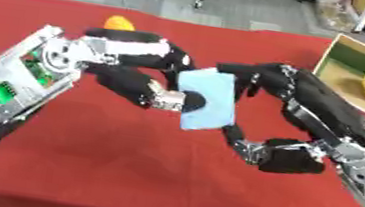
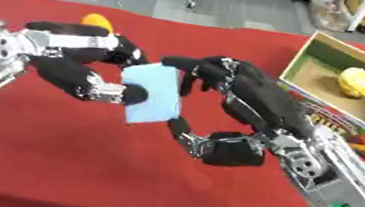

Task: Pick up the objects with one hand, pass them to the other hand, and then place them into the box on the other side of the table.

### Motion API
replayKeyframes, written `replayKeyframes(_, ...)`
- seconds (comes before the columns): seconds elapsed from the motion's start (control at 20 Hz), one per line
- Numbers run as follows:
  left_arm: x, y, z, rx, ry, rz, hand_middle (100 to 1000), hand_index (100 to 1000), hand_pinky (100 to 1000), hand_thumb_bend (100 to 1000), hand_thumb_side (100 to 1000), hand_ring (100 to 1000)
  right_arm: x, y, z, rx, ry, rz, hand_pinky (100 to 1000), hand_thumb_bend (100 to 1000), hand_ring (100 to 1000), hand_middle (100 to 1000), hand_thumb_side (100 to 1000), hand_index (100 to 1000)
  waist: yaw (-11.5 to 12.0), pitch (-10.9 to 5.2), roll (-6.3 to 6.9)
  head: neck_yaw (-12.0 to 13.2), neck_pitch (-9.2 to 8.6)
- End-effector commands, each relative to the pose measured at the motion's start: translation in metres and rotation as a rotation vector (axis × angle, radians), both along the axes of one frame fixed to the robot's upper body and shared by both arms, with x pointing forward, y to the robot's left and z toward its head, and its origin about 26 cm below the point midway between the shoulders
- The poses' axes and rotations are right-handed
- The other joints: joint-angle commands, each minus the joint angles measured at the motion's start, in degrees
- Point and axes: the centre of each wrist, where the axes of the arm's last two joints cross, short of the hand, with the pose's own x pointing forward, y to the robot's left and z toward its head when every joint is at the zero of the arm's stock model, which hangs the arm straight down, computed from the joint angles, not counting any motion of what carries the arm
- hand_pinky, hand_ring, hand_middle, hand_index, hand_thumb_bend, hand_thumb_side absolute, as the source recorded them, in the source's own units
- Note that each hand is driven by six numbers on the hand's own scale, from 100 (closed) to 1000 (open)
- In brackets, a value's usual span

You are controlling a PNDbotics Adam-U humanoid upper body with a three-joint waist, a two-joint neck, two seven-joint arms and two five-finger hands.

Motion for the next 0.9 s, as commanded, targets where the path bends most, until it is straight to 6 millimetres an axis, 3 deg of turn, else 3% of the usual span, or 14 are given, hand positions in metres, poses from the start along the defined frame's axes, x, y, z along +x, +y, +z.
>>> replayKeyframes(0.05,-0.001,0.006,0.011,-0.02,-0.04,0.013,697,808,912,435,913,675,0.0,-0.005,0.012,0.021,-0.046,-0.01,523,104,652,515,254,518,-0.07,-0.79,-0.29,0.15,-0.15)
replayKeyframes(0.3,0.003,0.014,0.017,-0.067,-0.082,0.05,794,865,967,560,1000,770,0.0,-0.006,0.012,0.021,-0.048,-0.011,525,100,652,516,252,516,-0.08,-0.83,-0.28,0.0,-0.15)
replayKeyframes(0.5,0.005,0.023,0.023,-0.115,-0.127,0.09,818,885,984,616,1000,790,0.0,-0.008,0.012,0.019,-0.049,-0.016,525,100,651,514,246,512,-0.09,-0.88,-0.27,-0.23,-0.15)
replayKeyframes(0.85,0.004,0.049,0.039,-0.189,-0.213,0.195,813,890,979,584,1000,781,0.003,-0.019,0.014,0.038,-0.072,-0.07,530,122,649,516,218,509,-0.01,-1.05,-0.21,-0.91,-0.15)
replayKeyframes(0.9,0.004,0.054,0.04,-0.201,-0.223,0.216,804,886,974,534,996,772,0.004,-0.023,0.014,0.042,-0.079,-0.092,529,126,647,515,203,507,0.0,-1.07,-0.21,-1.01,-0.15)
